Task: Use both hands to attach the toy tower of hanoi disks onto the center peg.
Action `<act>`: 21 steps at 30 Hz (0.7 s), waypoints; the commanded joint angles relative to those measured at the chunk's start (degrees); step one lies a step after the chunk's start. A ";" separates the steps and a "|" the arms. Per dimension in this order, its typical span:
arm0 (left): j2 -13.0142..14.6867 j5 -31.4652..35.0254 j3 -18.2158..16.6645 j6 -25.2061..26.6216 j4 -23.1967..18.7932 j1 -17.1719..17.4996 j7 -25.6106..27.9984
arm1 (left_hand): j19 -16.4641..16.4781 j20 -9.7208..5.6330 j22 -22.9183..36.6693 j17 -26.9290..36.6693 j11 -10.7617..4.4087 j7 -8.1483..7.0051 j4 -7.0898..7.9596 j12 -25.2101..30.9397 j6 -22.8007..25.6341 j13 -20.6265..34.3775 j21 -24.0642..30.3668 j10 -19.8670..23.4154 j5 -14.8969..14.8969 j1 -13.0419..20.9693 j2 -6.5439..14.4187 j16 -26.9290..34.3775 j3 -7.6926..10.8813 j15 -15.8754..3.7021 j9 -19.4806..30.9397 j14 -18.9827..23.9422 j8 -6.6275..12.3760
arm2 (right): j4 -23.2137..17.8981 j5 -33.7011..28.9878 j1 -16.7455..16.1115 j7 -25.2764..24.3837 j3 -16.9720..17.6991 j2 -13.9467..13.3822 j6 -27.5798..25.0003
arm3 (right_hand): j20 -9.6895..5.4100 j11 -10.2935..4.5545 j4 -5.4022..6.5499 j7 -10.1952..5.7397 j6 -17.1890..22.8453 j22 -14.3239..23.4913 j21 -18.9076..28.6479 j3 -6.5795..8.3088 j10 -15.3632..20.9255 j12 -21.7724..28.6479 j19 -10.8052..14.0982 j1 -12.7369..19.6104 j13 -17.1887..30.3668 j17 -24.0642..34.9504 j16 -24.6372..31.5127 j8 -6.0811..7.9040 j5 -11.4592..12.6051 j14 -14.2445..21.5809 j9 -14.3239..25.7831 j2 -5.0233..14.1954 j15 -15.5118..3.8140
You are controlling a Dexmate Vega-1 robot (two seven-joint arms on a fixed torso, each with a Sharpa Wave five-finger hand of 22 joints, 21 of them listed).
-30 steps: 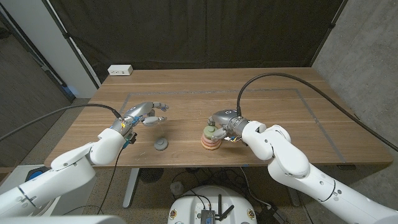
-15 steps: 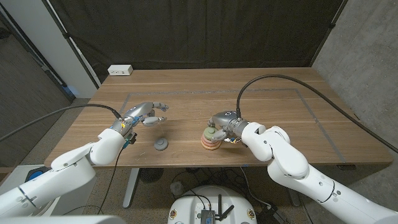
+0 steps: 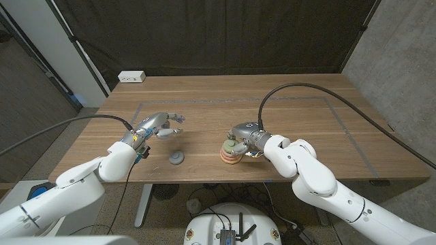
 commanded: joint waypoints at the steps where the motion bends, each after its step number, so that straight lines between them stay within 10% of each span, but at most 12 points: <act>1: -0.23 -0.25 0.06 -0.49 0.41 0.06 0.18 | 0.69 -7.81 0.16 0.06 0.01 -0.13 -0.09 -0.02 0.59 0.15 0.25 0.40 0.24 -0.10 -0.12 -0.15 0.42 -3.11 0.06 0.62 -0.18 | 0.45 -1.87 0.08 0.75 -0.48 0.38 -0.02 | -2.70 -5.78 2.87 -5.59 5.40 0.12 -0.36 3.39 4.69 -0.43 0.14 2.91 0.09 0.14 0.33 0.15 0.25 -0.14 0.31 3.10 -0.08; 21: -0.10 -0.48 0.26 -1.12 1.05 -0.49 0.09 | 0.65 -7.79 0.15 0.06 0.02 -0.14 -0.09 -0.06 0.70 0.24 0.28 0.44 0.31 -0.08 -0.11 -0.14 0.60 -3.11 0.08 0.61 -0.18 | 0.52 -3.59 -0.19 2.13 -0.08 0.71 0.34 | -2.70 -4.47 2.72 -4.54 0.49 0.14 -0.91 3.37 -0.67 -1.49 -0.55 2.09 -1.36 -0.40 -0.63 -2.00 0.41 -2.18 0.42 1.30 -0.10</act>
